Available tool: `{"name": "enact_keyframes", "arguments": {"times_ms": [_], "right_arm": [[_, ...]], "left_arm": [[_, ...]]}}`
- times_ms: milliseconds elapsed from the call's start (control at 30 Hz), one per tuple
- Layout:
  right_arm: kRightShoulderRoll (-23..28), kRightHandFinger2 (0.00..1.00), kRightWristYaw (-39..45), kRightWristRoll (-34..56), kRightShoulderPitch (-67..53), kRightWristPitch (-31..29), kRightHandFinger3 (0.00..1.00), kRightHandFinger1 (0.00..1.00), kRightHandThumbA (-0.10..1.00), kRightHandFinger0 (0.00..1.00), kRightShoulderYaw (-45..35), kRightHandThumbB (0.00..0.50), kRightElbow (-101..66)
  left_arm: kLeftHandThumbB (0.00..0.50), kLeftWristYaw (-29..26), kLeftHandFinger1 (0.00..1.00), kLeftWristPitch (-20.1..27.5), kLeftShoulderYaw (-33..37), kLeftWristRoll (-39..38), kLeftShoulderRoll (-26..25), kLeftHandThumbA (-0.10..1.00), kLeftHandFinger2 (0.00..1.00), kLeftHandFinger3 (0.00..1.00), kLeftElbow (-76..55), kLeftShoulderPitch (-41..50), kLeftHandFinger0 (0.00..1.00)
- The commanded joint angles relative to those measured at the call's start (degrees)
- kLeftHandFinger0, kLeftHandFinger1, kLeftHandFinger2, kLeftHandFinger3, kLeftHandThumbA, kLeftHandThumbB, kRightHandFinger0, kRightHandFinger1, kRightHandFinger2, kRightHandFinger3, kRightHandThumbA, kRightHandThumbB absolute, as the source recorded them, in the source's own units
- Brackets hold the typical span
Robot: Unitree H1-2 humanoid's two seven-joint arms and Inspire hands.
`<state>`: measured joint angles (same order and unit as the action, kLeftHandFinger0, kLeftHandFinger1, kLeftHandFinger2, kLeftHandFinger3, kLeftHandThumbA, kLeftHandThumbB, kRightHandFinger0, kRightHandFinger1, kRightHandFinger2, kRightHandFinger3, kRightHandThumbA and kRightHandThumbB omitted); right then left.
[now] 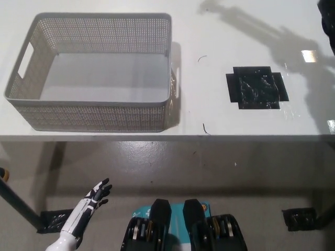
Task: The robot uses its right hand to pick the tripod on the desk and places it into a rectangular container on the left.
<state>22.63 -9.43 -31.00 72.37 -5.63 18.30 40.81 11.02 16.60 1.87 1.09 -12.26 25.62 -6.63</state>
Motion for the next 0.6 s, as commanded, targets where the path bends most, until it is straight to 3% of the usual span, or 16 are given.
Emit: {"name": "enact_keyframes", "arguments": {"times_ms": [0,67,133,233,333,400,567], "right_arm": [[-2.3,0.86,3.3,-4.7,9.2,2.0,1.0,0.5,-0.1,0.0,1.9,0.165,-9.7],[-5.0,0.83,2.7,-6.9,9.9,0.2,1.0,0.47,-0.1,0.0,4.4,0.175,-8.8],[-6.5,0.82,3.6,-8.0,10.0,1.0,0.91,0.44,-0.1,0.0,5.9,0.166,-9.0],[-10.2,0.82,4.3,-9.8,10.3,2.0,0.91,0.43,-0.1,0.0,8.3,0.157,-8.4],[-14.0,0.83,3.6,-11.1,9.7,2.2,0.9,0.43,-0.1,0.0,10.2,0.197,-5.9],[-16.1,0.79,3.1,-12.5,9.6,2.6,0.8,0.37,-0.1,0.0,11.7,0.243,-3.8],[-21.3,0.71,0.9,-15.8,10.8,1.8,0.71,0.15,-0.1,0.0,16.4,0.288,5.2]], "left_arm": [[0.5,1.3,1.0,3.1,0.6,-0.4,-0.8,1.0,1.0,1.0,0.7,-0.2,1.0],[0.5,0.4,1.0,3.1,0.5,0.3,-0.8,1.0,1.0,1.0,0.3,0.2,1.0],[0.5,0.4,1.0,2.7,0.5,0.1,-0.6,1.0,1.0,1.0,0.1,0.3,1.0],[0.5,0.2,1.0,3.1,0.8,0.2,-0.5,1.0,1.0,1.0,0.4,0.3,1.0],[0.5,0.2,1.0,4.1,0.9,0.4,-0.6,1.0,1.0,1.0,1.4,0.3,1.0],[0.5,0.4,1.0,4.2,1.0,0.1,-0.5,1.0,1.0,1.0,1.7,0.3,1.0],[0.5,0.0,1.0,5.0,1.3,1.0,-0.6,1.0,1.0,1.0,2.5,0.1,1.0]]}}
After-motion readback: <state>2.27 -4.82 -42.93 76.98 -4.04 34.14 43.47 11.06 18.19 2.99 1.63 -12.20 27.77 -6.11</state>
